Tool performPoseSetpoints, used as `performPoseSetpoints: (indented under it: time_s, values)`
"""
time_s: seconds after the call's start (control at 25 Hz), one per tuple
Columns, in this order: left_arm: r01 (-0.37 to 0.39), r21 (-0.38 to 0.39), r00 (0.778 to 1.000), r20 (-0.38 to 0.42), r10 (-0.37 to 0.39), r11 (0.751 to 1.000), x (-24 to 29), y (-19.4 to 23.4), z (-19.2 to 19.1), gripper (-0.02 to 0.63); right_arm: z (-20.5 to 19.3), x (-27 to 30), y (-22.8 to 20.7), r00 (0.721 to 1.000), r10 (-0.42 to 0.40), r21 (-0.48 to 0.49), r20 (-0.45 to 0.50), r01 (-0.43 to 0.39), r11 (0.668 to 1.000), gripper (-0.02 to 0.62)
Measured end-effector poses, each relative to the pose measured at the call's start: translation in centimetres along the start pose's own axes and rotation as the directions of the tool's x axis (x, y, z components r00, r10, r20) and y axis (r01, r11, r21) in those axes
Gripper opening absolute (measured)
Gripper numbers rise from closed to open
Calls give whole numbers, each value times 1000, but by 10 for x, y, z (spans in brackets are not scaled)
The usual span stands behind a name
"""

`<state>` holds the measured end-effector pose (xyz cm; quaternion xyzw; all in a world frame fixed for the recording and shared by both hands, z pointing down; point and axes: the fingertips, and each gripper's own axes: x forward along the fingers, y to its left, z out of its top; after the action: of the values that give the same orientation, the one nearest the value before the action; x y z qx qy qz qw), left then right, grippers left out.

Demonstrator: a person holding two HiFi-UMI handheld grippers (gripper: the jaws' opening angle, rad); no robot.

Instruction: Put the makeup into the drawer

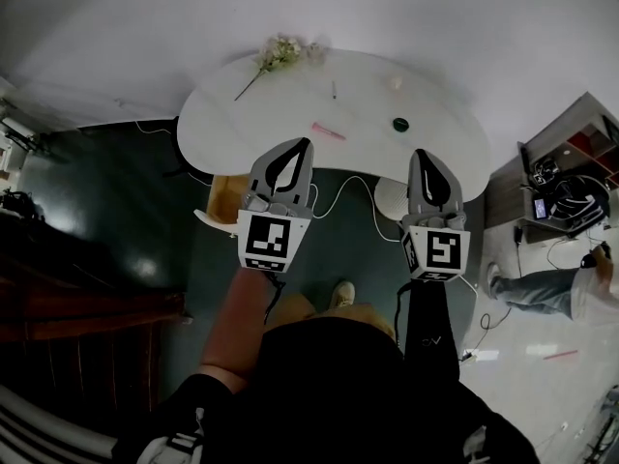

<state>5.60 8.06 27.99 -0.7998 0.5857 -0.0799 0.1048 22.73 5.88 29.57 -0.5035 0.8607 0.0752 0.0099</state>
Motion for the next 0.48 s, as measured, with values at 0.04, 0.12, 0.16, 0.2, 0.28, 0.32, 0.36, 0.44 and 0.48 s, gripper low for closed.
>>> performPoseSetpoints:
  time_s: [0.04, 0.12, 0.16, 0.2, 0.28, 0.32, 0.36, 0.44, 0.48]
  values:
    - [-1, 1, 1000, -4, 1, 1000, 4, 0, -1, 8, -2, 2, -4, 1000, 0, 8, 1, 0, 1000, 3]
    - [0, 4, 1000, -11, 0, 1000, 11, -2, -2, 8, -5, 5, -9, 1000, 0, 22, -1, 0, 1000, 3]
    - [0, 5, 1000, -14, 0, 1000, 15, -1, -3, 8, -7, 7, -11, 1000, 1, 27, -3, -1, 1000, 3]
    - [1, 6, 1000, -16, -1, 1000, 18, -1, -3, 8, -8, 9, -13, 1000, 1, 33, -3, -1, 999, 3]
    - [4, 6, 1000, -23, -4, 1000, 25, 1, -7, 8, -10, 15, -16, 1000, 1, 44, -2, -1, 999, 3]
    - [6, 6, 1000, -29, -6, 1000, 28, 2, -10, 8, -11, 17, -17, 1000, 0, 48, -2, 0, 999, 3]
    - [10, 7, 999, -35, -9, 1000, 31, 3, -13, 8, -13, 21, -19, 1000, -1, 50, -4, 1, 999, 3]
    - [16, 8, 999, -44, -16, 1000, 39, 6, -20, 8, -18, 29, -21, 1000, -5, 52, -10, 5, 999, 3]
    - [20, 7, 999, -45, -19, 1000, 44, 9, -23, 8, -20, 34, -22, 1000, -8, 51, -13, 8, 999, 3]
